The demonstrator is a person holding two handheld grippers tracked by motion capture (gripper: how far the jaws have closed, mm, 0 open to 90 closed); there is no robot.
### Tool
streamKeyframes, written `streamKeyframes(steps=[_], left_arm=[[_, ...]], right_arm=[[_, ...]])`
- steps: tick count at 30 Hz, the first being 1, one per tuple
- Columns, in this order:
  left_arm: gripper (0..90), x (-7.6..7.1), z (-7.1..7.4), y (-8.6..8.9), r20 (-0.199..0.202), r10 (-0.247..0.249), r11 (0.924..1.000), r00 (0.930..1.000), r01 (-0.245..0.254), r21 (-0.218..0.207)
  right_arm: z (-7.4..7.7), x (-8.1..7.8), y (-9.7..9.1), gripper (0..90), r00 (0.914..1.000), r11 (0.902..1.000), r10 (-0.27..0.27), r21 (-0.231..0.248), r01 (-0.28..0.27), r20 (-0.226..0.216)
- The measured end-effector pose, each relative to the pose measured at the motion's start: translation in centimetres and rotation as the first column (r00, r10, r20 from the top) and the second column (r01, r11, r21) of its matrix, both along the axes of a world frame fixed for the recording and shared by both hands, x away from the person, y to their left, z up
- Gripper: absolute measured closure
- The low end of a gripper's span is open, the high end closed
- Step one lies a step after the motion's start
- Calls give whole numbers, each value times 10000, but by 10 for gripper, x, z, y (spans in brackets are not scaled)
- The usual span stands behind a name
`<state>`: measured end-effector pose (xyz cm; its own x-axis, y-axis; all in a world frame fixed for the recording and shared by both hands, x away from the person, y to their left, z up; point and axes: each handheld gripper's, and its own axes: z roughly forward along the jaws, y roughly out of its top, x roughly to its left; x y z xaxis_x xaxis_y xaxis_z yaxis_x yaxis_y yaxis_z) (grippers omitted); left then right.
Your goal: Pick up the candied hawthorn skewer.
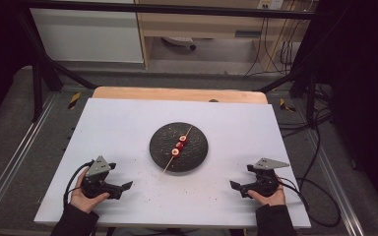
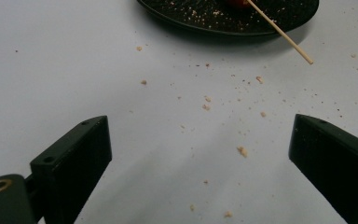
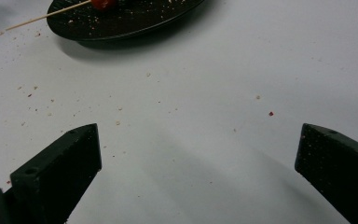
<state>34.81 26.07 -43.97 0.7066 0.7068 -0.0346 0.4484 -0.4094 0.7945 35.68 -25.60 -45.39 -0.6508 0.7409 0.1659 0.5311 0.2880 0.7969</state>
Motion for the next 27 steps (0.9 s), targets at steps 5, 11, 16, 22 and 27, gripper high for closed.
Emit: streamKeyframes(steps=[5, 11, 16, 22, 27], left_arm=[[55, 1, 2, -7, -60, 55, 10000, 10000, -55, 34], [55, 2, 6, -16, -128, 53, 9999, 9999, -52, 89], [55, 5, 12, -27, -192, 98, 9998, 9998, -95, 160], [58, 12, 23, -46, -233, 187, 9995, 9996, -181, 250], [62, 19, 31, -64, -280, 180, 9989, 9994, -167, 436]], right_arm=[[1, 0, 1, 12, 10000, 10000, -3, -42, 3, -18], [1, 0, 1, 12, 10000, 10000, 15, -96, -15, 14], [2, -1, 0, 12, 10000, 10000, 8, -79, -7, 27], [1, 0, 1, 13, 10000, 9999, -11, -121, 11, 29], [2, 0, 1, 14, 10000, 10000, -36, -90, 36, 12]])
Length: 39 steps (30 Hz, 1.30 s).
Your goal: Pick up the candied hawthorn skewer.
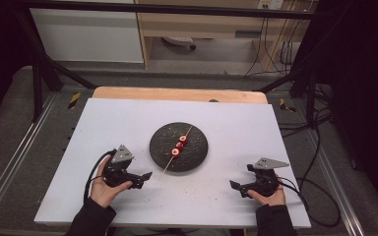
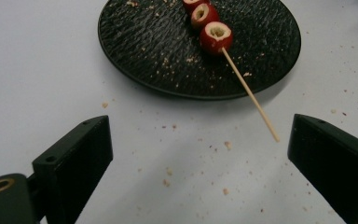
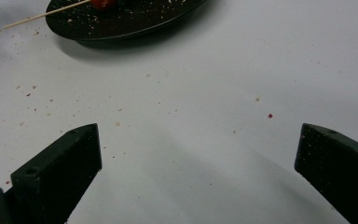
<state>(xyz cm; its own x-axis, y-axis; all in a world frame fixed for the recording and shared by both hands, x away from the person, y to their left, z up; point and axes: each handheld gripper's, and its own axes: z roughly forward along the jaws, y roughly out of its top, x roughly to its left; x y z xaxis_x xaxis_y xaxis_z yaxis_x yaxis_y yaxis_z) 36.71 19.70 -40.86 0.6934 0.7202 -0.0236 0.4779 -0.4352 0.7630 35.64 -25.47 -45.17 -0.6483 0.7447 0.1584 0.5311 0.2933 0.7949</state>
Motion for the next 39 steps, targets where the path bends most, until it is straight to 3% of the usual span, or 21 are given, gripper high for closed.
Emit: streamKeyframes(steps=[7, 19, 29, 39], left_arm=[[95, 14, 3, -24, -252, 51, 9995, 9997, -44, 301], [240, 34, -1, -64, -799, -106, 9974, 9967, 162, 696], [438, 47, -8, -81, -1502, 170, 9925, 9885, 14, 1219], [641, 50, -10, -97, -1642, 413, 9818, 9856, -96, 1895]], right_arm=[[0, 0, 1, 14, 10000, 10000, 2, -49, -2, -15], [0, 0, 0, 14, 10000, 10000, -32, -26, 32, 43], [1, 0, 0, 14, 10000, 10000, -11, -10, 11, 25], [1, 1, 0, 14, 10000, 10000, 26, -10, -26, 28]])
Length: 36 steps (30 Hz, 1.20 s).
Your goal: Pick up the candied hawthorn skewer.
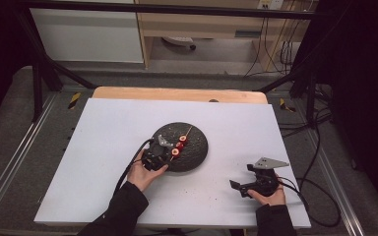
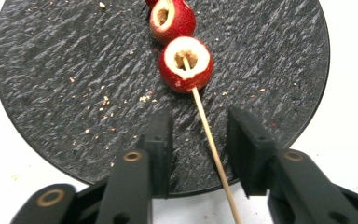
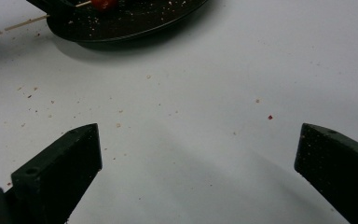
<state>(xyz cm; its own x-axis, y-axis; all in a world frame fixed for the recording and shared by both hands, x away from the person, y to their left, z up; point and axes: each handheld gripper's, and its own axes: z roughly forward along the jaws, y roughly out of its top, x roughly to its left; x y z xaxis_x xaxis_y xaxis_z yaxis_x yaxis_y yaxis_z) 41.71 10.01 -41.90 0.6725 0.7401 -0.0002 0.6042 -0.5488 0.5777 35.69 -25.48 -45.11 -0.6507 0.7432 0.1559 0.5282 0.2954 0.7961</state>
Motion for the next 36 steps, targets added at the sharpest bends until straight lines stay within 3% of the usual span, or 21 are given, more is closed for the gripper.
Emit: streamKeyframes(steps=[9, 21, 29, 36], left_arm=[[786, 3, 0, -8, -100, 385, 9988, 9992, -382, 310], [876, 3, 2, -6, -62, 787, 9969, 9969, -787, 94], [883, -2, 7, 2, 409, 840, 9954, 9956, -820, -491], [883, -9, 11, 20, 707, 863, 9909, 9938, -783, -1094]], right_arm=[[1, 0, 0, 15, 10000, 10000, -6, 56, 6, -37], [0, 0, 0, 15, 10000, 10000, 28, 20, -28, -32], [0, 0, 0, 15, 10000, 10000, 4, 26, -3, -55], [0, 0, 1, 16, 9999, 10000, -32, 68, 33, -96]])
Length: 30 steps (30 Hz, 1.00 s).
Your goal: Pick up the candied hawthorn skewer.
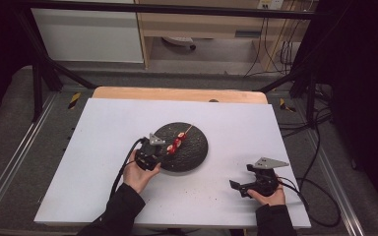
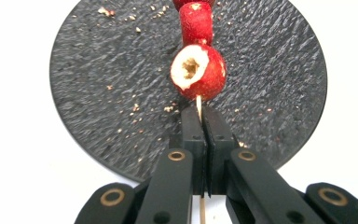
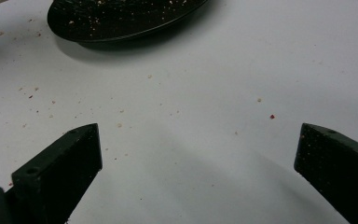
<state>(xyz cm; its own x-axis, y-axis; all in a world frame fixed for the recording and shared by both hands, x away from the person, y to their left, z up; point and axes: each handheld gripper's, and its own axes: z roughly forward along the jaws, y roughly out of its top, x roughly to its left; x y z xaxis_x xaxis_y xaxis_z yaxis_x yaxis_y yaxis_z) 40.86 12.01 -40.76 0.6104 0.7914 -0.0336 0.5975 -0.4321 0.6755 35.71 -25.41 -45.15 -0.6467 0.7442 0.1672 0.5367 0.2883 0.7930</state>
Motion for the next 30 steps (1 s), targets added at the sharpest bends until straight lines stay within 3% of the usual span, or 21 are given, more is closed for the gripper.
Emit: streamKeyframes(steps=[15, 26, 30], left_arm=[[883, -29, -2, 40, 694, -111, 9940, 9975, 186, -1076], [883, -51, -11, 63, 1099, -306, 9838, 9935, 494, -1726], [883, -55, -14, 68, 1035, -335, 9784, 9941, 537, -1998]], right_arm=[[0, 0, 3, 18, 9997, 9996, -90, 265, 96, -211], [3, 0, 16, 15, 9998, 9995, 71, 297, -64, -212], [4, 0, 22, 15, 9997, 9996, 126, 271, -121, -198]])
